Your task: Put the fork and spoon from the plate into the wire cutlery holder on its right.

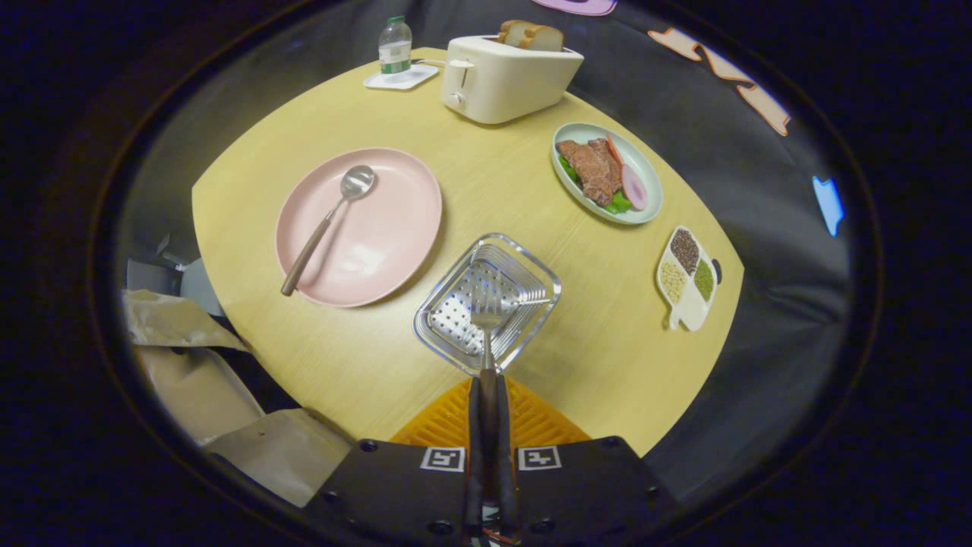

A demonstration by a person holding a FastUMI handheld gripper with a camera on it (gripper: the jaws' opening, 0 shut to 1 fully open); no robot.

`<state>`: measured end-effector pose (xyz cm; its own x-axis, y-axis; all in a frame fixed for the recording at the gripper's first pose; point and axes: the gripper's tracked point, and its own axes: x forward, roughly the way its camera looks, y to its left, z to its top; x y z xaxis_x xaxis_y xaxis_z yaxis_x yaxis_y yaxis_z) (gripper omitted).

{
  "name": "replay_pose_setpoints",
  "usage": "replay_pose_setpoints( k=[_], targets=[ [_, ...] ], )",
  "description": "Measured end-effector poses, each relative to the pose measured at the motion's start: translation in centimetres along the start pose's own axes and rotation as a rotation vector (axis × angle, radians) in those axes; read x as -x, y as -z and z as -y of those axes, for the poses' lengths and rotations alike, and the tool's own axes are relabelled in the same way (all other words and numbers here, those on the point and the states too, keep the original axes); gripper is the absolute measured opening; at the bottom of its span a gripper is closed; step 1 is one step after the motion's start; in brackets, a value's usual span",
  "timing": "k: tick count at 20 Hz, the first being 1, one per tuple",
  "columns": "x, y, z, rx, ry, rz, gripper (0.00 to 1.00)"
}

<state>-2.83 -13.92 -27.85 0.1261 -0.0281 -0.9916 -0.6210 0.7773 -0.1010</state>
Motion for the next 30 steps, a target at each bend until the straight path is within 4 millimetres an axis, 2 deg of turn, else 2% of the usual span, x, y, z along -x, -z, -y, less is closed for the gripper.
replay_pose_setpoints(
  k=[2,5,9,12,16,20,26,30],
  targets=[
    [-0.1,-0.9,0.4,-0.007,0.022,0.039,0.15],
    [0.7,-2.6,0.9,-0.038,0.074,0.129,0.42],
    [2.1,-5.2,-0.5,-0.155,0.109,0.282,0.75],
    [3.3,-7.2,-2.3,-0.262,0.125,0.414,1.00],
    [4.0,-9.3,-5.9,-0.381,0.112,0.575,1.00],
    [2.8,-10.3,-9.1,-0.406,0.120,0.654,1.00],
    [-1.3,-10.5,-14.1,-0.378,0.100,0.625,1.00],
    [-3.9,-10.7,-16.1,-0.370,0.081,0.581,1.00]
  ],
)
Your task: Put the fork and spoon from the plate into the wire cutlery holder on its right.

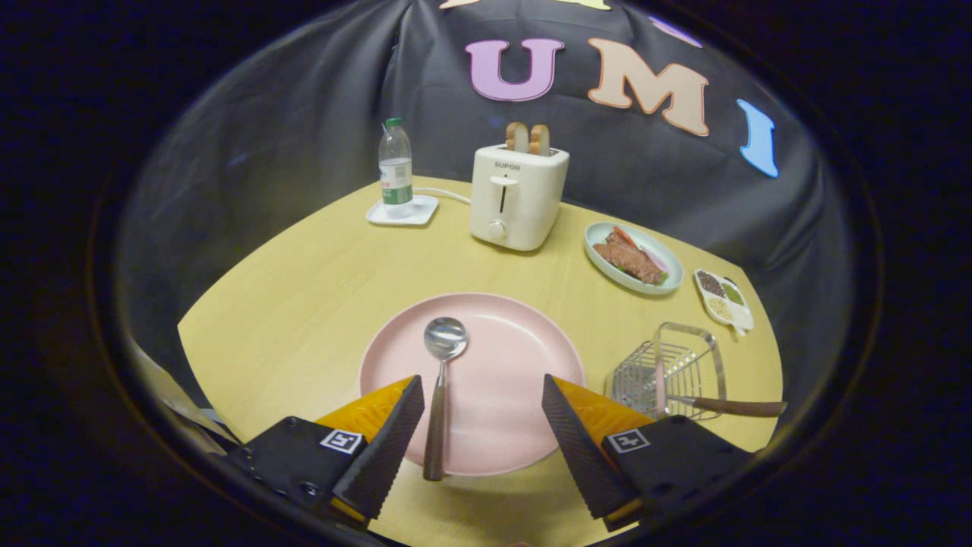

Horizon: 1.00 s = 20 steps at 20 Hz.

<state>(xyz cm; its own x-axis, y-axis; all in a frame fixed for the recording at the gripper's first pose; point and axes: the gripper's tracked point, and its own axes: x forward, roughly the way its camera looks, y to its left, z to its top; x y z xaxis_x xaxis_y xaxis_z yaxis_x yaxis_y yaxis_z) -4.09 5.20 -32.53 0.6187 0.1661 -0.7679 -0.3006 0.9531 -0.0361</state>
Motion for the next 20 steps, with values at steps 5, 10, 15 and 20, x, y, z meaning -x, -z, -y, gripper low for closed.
replay_pose_setpoints(
  k=[5,10,15,20],
  targets=[
    [-1.8,2.0,-1.5,0.022,-0.017,-0.073,1.00],
    [-2.6,3.2,-2.7,0.036,-0.041,-0.151,0.70],
    [-2.8,4.3,-3.2,0.056,-0.063,-0.212,0.17],
    [-1.5,3.9,-2.9,0.072,-0.078,-0.222,0.06]
  ],
)
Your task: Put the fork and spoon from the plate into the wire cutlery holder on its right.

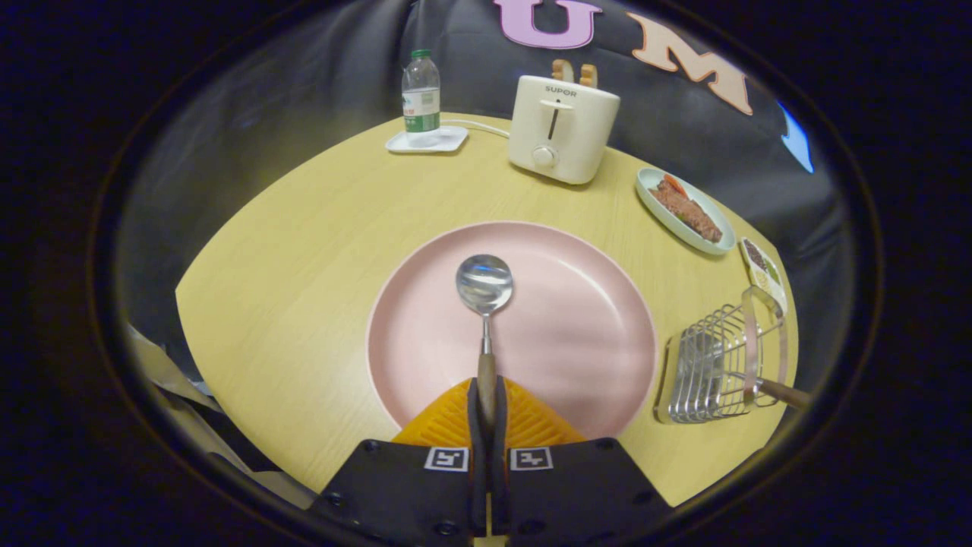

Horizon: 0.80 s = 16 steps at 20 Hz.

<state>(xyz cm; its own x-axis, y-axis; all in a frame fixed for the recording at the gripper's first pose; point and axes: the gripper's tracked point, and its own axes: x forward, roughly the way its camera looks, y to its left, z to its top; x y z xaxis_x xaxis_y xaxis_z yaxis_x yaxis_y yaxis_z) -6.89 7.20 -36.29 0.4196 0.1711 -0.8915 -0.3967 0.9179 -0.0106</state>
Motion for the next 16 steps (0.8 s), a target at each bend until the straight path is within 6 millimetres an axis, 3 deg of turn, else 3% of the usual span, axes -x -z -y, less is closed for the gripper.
replay_pose_setpoints(
  k=[6,12,16],
  targets=[
    [3.9,-1.4,3.1,0.039,0.005,-0.012,0.06],
    [7.7,-2.8,8.0,0.010,-0.007,-0.065,0.06],
    [9.8,-2.6,11.8,0.029,0.003,-0.113,0.06]
  ],
)
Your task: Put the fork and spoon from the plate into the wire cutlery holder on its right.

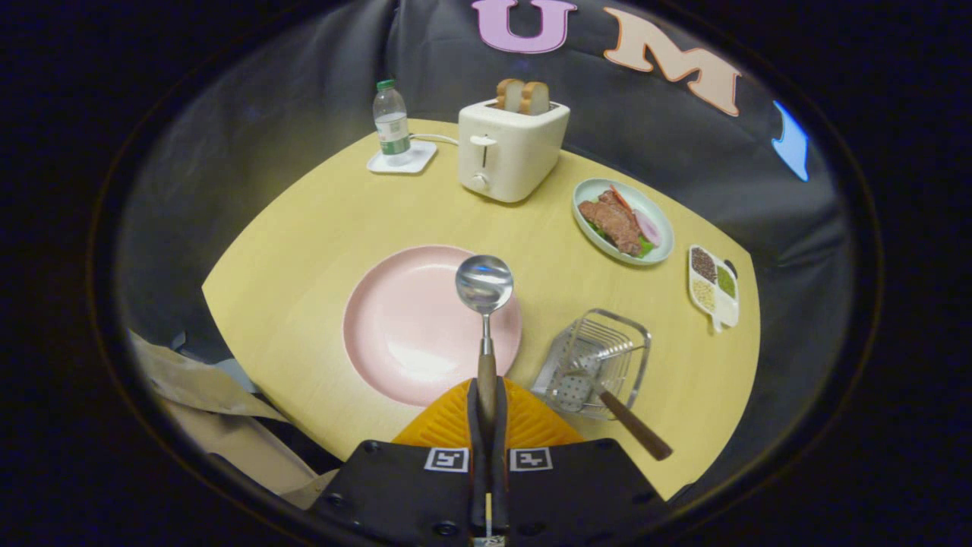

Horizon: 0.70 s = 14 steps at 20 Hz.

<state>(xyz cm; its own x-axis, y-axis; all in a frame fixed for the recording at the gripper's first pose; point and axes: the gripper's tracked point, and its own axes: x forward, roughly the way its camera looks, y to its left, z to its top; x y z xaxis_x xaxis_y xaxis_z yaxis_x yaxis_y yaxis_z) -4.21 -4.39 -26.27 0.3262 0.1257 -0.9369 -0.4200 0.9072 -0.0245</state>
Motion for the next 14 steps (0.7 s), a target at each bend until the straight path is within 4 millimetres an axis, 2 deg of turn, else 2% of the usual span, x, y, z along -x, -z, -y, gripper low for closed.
replay_pose_setpoints(
  k=[5,9,11,14],
  targets=[
    [2.6,1.3,5.2,0.043,0.033,-0.073,0.07],
    [3.2,2.6,8.2,0.046,0.051,-0.140,0.07],
    [3.0,3.0,8.7,0.036,0.046,-0.159,0.07],
    [2.9,3.0,8.5,0.017,0.017,-0.171,0.10]
  ],
)
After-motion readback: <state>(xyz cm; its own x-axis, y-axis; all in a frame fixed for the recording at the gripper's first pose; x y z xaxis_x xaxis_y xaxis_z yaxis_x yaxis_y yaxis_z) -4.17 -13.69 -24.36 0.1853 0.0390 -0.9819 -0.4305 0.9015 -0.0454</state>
